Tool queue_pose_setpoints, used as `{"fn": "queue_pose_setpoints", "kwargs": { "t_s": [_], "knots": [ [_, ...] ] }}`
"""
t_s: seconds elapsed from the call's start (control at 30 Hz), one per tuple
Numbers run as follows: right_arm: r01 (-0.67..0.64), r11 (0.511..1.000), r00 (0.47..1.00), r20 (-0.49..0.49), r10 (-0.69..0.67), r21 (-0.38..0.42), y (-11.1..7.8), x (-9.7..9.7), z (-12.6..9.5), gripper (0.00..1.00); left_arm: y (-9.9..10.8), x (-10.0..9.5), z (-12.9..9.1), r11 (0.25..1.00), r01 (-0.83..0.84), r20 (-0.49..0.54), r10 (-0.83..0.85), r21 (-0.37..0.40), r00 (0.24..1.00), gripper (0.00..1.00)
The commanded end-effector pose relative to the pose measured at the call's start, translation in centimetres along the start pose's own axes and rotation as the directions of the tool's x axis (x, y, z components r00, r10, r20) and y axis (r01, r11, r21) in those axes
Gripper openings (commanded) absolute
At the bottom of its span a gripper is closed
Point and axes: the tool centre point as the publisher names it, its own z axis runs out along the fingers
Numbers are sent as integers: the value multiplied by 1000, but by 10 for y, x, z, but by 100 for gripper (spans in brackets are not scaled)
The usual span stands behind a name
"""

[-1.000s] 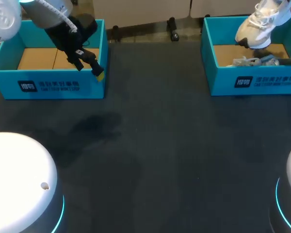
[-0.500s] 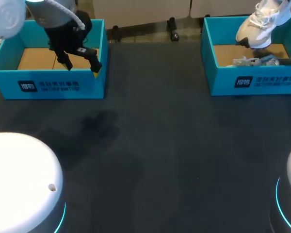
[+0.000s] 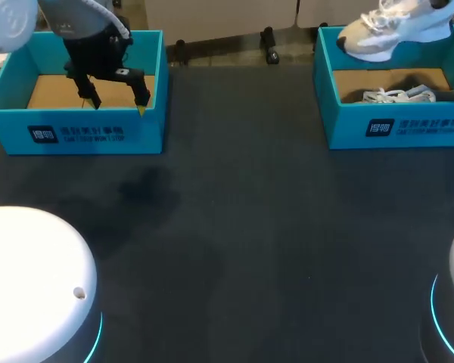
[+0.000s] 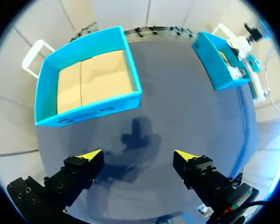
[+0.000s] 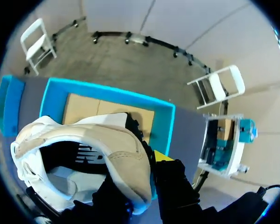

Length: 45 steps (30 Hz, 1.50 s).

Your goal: Take the shoe out of the shoebox, open the shoe tongue, remove and reinsert the insole, then place the shoe into the shoebox

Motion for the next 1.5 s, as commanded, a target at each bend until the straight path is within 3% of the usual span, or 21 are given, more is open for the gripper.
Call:
{"fn": "queue_pose_setpoints", "kwargs": {
  "t_s": [0.03,0.27,0.5,1.03,1.5],
  "knots": [
    [-147,989,989,7,147,18,7,0,2,0,-5,-3,3,999,39,9,-39,-11,999,100],
    [-260,966,964,61,258,15,5,-1,14,0,-7,-13,5,992,124,9,-124,-15,992,100],
    [-284,959,957,55,283,12,3,-1,22,0,-10,-20,3,978,206,14,-206,-13,978,100],
    [-284,959,957,55,283,12,3,-1,22,0,-8,-7,11,988,143,26,-142,-50,990,100],
    [-304,953,952,45,303,9,-11,3,52,0,-9,1,30,986,134,22,-133,-95,991,100]
  ]
}}
